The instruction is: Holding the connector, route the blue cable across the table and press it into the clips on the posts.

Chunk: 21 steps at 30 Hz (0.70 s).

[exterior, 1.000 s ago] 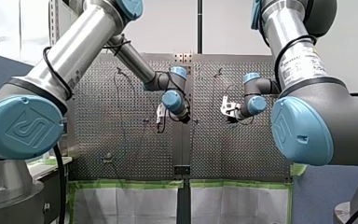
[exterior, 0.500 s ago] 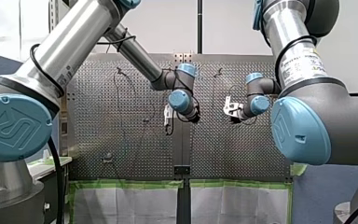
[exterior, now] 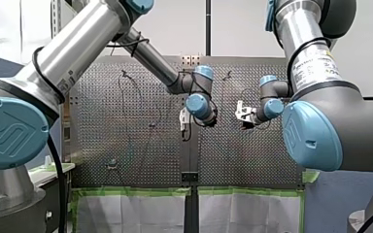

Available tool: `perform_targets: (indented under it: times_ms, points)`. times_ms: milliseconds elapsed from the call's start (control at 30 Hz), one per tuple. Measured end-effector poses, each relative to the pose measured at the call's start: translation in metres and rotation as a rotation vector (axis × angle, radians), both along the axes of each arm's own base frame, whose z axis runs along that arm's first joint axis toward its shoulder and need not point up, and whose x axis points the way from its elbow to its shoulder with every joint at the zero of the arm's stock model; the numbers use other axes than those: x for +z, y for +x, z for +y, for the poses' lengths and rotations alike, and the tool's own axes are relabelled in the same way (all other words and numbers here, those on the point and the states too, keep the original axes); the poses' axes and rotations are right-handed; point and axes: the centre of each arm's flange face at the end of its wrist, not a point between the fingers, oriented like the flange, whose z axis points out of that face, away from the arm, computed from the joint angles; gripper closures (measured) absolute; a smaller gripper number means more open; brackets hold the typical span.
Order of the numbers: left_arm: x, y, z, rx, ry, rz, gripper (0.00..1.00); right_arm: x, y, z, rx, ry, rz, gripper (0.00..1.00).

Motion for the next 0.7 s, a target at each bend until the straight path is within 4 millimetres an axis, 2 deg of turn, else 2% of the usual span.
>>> perform_targets:
  times_ms: [367, 700]
  points:
    - [-0.032, -0.009, -0.028, 0.053, 0.059, 0.063, 0.00, 0.017, -0.006, 0.004, 0.023, -0.004, 0.007, 1.00]
    - [-0.056, -0.003, -0.045, 0.109, 0.083, 0.069, 0.00, 0.016, -0.008, 0.013, 0.061, 0.018, 0.028, 1.00]
